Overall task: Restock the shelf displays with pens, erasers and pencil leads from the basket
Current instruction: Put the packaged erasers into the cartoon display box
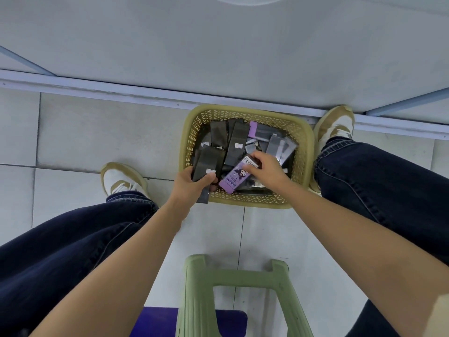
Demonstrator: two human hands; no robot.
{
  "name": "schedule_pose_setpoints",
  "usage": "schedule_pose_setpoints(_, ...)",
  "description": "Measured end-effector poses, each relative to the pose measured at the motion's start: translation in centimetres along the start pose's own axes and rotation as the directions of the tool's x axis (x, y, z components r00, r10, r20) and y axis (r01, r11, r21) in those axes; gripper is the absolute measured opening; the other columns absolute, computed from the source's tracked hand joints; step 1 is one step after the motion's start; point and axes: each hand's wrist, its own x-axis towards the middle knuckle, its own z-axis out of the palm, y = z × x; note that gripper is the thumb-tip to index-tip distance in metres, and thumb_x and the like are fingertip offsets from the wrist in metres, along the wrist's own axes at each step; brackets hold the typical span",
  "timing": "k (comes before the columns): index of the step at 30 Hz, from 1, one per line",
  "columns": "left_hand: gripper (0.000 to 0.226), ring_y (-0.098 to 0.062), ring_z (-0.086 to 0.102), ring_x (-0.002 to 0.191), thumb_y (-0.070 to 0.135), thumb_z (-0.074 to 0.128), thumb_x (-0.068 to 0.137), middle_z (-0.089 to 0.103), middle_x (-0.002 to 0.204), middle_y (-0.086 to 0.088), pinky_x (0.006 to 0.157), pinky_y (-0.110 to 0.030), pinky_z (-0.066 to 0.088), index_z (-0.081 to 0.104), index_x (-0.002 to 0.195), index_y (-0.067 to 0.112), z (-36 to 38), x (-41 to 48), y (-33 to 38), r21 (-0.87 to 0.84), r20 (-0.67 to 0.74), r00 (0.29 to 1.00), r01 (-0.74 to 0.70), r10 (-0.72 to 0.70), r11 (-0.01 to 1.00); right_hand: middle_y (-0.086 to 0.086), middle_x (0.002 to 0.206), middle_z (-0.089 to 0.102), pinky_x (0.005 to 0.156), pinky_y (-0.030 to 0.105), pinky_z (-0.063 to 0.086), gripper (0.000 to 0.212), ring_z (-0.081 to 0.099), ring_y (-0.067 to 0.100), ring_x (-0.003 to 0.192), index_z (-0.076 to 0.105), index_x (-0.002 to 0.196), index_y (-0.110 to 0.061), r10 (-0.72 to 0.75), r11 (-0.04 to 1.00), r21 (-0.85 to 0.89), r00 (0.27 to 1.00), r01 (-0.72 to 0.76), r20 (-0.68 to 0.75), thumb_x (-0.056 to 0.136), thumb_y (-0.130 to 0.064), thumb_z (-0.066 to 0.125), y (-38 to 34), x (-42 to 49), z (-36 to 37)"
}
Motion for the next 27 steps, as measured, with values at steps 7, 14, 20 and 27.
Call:
schedule_pose_setpoints(7,0.014,-0.017,0.072,0.073,0.018,0.066,0.091,0.075,0.089,-0.006,0.063,-0.03,0.059,0.064,0.103,0.011,-0.7,-3.1,2.8,-0.253,-0.082,0.997,-0.038,0.018,0.967,0.006,0.107,0.069,0.078,0.028,0.058,0.022,0.068,0.015,0.093,0.059,0.115,-0.016,-0.036,0.897,0.44,0.999,0.027,0.011,0.093,-0.014,0.062,-4.3,-3.2,-5.1)
schedule_pose_setpoints(14,0.014,-0.022,0.064,0.061,0.013,0.067,0.09,0.07,0.079,-0.01,0.056,-0.031,0.057,0.062,0.098,0.003,0.5,-10.5,9.3,-0.46,-0.191,0.956,-0.288,0.223,0.84,0.003,0.083,0.07,0.06,0.02,0.053,0.023,0.066,0.014,0.071,0.053,0.089,-0.014,-0.17,0.83,0.543,0.985,0.13,0.024,0.083,-0.005,0.072,-11.9,-9.2,-7.9)
schedule_pose_setpoints(20,0.013,-0.01,0.066,0.056,0.01,0.072,0.085,0.069,0.078,-0.003,0.05,-0.024,0.053,0.062,0.093,0.011,-0.6,-18.7,15.0,-0.319,-0.273,0.844,-0.531,0.461,0.785,0.008,0.096,0.074,0.071,0.03,0.056,0.043,0.071,0.02,0.082,0.047,0.11,-0.024,-0.408,0.82,0.466,0.91,0.332,0.069,0.082,-0.004,0.073,-19.2,-16.3,-11.5)
schedule_pose_setpoints(27,0.015,-0.014,0.06,0.054,0.01,0.074,0.084,0.064,0.068,-0.001,0.06,-0.03,0.054,0.06,0.09,0.009,-2.5,-27.5,21.0,-0.165,-0.233,0.691,-0.722,0.685,0.672,0.009,0.114,0.064,0.078,0.023,0.055,0.057,0.064,0.015,0.098,0.039,0.14,-0.018,-0.566,0.699,0.423,0.807,0.577,-0.167,0.09,-0.002,0.063,-27.6,-23.0,-16.2)
